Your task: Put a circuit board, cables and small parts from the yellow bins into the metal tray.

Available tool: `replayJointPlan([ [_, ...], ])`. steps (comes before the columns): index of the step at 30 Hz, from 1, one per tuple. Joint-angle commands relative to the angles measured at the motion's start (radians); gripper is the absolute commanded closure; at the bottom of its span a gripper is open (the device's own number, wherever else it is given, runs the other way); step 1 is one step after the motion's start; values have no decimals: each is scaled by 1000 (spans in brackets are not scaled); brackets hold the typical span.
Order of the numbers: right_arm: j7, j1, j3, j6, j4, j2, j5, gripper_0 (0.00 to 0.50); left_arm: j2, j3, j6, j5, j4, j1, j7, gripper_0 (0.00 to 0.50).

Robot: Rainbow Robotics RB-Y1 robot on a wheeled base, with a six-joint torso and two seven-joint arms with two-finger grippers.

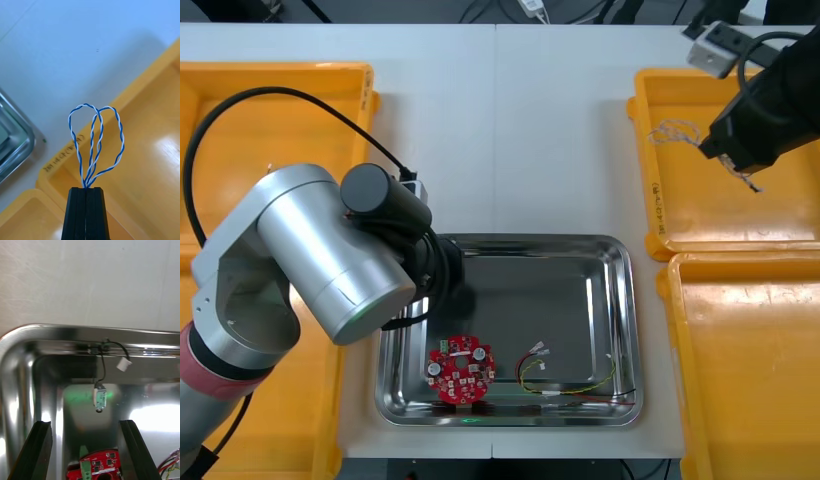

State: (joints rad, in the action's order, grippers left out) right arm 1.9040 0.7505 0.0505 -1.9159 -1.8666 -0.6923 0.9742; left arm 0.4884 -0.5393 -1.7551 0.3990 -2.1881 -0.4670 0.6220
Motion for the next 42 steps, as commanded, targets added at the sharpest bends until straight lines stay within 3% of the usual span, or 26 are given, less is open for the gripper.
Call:
replayJointPlan([
  [1,-31,44,-75,-4,-78,5,29,500,68,67,-9,49,-38,-45,79,0],
  [9,-10,44,-219,-4,-148,54,58,500,148,191,-10,187,-32,-97,137,0],
  [16,10,44,-308,-4,-164,108,58,500,200,266,-24,253,-9,-136,142,0],
  [22,33,40,-365,14,-164,172,6,500,233,326,-24,317,88,-190,145,0],
  [28,147,27,-431,63,-151,192,-46,500,251,357,-18,317,226,-242,157,0],
  [33,251,6,-459,123,-114,192,-46,500,259,384,-4,313,334,-272,160,0],
  [42,286,-65,-515,186,-92,192,-97,500,262,394,52,281,476,-302,160,0],
])
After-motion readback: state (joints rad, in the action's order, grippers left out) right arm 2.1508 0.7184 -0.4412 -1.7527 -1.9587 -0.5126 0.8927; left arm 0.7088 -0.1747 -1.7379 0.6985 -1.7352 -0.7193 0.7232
